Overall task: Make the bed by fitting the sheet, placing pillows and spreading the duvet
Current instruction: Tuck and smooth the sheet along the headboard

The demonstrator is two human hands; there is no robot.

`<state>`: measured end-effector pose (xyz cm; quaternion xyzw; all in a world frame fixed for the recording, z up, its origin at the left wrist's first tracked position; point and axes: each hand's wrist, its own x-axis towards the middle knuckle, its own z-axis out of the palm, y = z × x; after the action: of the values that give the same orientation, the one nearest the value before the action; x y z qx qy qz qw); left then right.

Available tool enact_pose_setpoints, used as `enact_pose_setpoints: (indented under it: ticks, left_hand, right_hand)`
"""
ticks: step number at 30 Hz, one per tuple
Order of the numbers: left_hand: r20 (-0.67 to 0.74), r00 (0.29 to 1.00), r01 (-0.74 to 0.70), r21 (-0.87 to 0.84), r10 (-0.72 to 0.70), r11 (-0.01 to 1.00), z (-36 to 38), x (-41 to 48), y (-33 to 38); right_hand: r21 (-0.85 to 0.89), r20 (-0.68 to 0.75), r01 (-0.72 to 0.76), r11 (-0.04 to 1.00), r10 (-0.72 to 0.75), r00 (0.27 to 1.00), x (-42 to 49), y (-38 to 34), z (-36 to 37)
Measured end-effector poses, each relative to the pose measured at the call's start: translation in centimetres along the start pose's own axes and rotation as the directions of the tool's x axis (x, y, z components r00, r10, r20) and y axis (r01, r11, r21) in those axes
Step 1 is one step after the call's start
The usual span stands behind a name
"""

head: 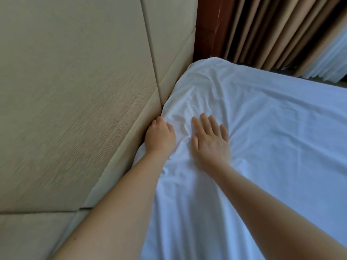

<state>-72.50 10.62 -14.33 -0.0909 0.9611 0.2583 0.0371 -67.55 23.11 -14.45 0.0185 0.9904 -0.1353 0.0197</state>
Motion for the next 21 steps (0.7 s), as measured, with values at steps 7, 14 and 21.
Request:
enact_pose_setpoints:
  ticks: [7,14,21]
  left_hand:
    - [-0.163,0.986,0.022,-0.058,-0.031,0.998,0.4,-4.1,-2.6]
    - [-0.157,0.988,0.031,0.155,-0.006,0.987,-0.2,-3.0,-2.8]
    - [-0.15,0.988,-0.008,0.133,0.028,0.991,-2.1,-3.6,-2.5]
  right_hand:
    - [0.079,-0.225,0.025,0.997,-0.007,0.974,-2.2,-0.3,0.7]
    - [-0.291,-0.152,0.052,0.955,-0.1,0.983,0.3,-2.1,0.1]
    - [-0.018,-0.215,0.161,0.987,-0.161,0.963,0.7,-1.7,-0.1]
